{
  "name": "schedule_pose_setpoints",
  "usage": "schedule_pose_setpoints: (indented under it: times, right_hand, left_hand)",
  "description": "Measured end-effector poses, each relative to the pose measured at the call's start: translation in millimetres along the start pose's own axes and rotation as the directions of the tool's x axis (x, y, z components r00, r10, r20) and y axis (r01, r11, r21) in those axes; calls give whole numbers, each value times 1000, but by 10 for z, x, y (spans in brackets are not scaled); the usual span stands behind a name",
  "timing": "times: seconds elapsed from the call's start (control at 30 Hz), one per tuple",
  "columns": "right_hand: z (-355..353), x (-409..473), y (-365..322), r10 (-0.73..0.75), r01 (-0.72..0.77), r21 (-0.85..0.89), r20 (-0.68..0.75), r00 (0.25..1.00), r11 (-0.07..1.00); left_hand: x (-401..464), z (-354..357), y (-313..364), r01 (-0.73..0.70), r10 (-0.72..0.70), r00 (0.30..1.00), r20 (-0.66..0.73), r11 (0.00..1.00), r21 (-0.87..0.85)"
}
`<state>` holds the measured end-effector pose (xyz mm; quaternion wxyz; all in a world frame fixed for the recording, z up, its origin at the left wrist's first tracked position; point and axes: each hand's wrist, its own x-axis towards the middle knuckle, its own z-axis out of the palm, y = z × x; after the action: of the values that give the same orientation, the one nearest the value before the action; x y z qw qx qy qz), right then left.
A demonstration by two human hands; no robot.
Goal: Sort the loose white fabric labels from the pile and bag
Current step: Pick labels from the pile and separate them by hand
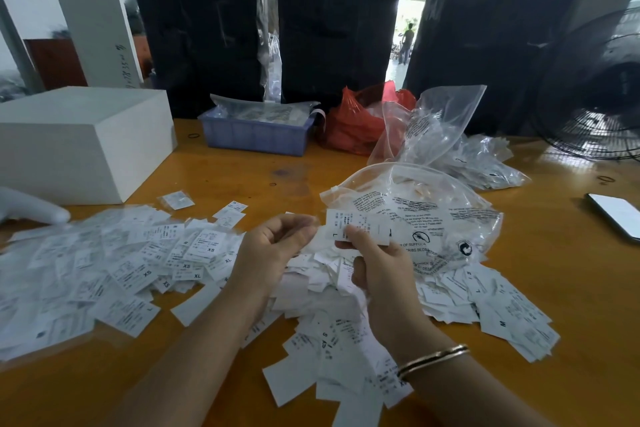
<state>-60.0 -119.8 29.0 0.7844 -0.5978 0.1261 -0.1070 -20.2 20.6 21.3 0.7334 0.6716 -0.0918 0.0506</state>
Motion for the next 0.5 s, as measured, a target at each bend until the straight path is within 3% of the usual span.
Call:
schedule_pose_setpoints:
  times: [0.2, 0.5]
  right_hand:
    - [15, 15, 46, -167, 169, -71, 38, 985, 983]
    - [4, 42, 84, -196, 197, -96, 17, 980, 976]
  left_hand:
    - [-6, -4, 10, 15, -15, 1000, -6, 999, -39]
    - [0, -9, 20, 17, -17, 1000, 0, 999, -44]
